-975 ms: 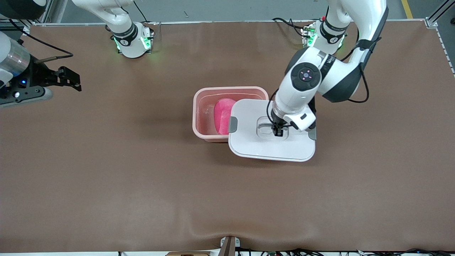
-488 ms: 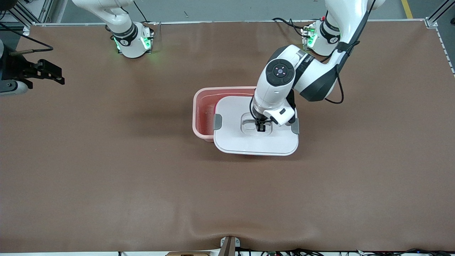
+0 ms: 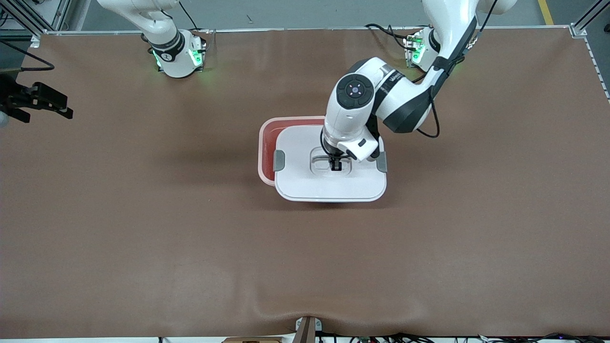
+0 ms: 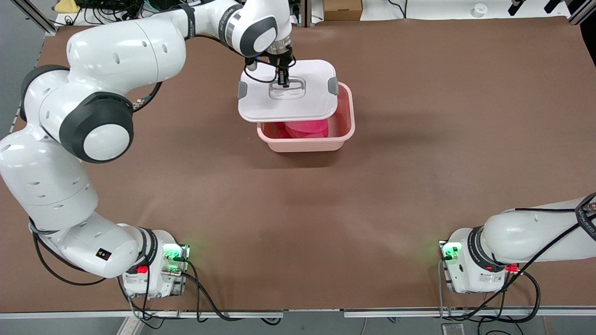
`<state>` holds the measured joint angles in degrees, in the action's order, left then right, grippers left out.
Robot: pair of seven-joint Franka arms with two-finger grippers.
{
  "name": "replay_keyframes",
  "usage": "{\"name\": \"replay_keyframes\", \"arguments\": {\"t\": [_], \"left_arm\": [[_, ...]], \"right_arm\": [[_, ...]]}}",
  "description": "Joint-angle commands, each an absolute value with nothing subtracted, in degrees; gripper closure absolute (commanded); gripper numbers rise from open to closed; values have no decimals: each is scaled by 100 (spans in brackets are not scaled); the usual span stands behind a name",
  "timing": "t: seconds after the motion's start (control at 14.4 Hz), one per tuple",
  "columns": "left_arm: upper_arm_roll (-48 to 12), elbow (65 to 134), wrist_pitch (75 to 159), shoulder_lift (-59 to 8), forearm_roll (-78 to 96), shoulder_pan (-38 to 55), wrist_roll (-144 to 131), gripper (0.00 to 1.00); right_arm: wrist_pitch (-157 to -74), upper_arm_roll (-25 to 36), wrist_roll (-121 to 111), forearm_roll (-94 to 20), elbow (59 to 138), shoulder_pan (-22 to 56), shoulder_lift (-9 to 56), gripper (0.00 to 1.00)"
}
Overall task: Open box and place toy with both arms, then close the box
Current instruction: 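Carry the held lid back over the open box with the left gripper, then lower the lid onto the box rim and press it down with the left gripper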
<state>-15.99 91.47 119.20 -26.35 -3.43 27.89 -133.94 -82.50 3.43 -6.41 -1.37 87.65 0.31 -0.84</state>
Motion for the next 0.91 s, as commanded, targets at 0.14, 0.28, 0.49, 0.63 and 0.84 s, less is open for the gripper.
{"name": "replay_keyframes", "arguments": {"t": [0.14,0.28,0.49,0.63,0.84], "left_arm": [[-1556,8982,12076,-2795,-466,3058,-13755,100],[-1564,8982,12120,-2804,-466,3076,-13764,100],[-1530,8974,12120,-2865,-475,3233,-13991,100],[-1529,8965,12120,-2892,-536,3348,-14115,100],[-1529,8965,12120,-2909,-554,3410,-14282,100]], "right_arm": [[-8192,299,366,-212,8807,-70,-141,0],[-8130,299,475,-193,8798,-70,-149,0],[-8033,290,457,-193,8798,-70,-158,0],[-8042,290,422,-185,8833,-70,-220,0],[-8112,290,378,-176,8824,-70,-220,0]]}}
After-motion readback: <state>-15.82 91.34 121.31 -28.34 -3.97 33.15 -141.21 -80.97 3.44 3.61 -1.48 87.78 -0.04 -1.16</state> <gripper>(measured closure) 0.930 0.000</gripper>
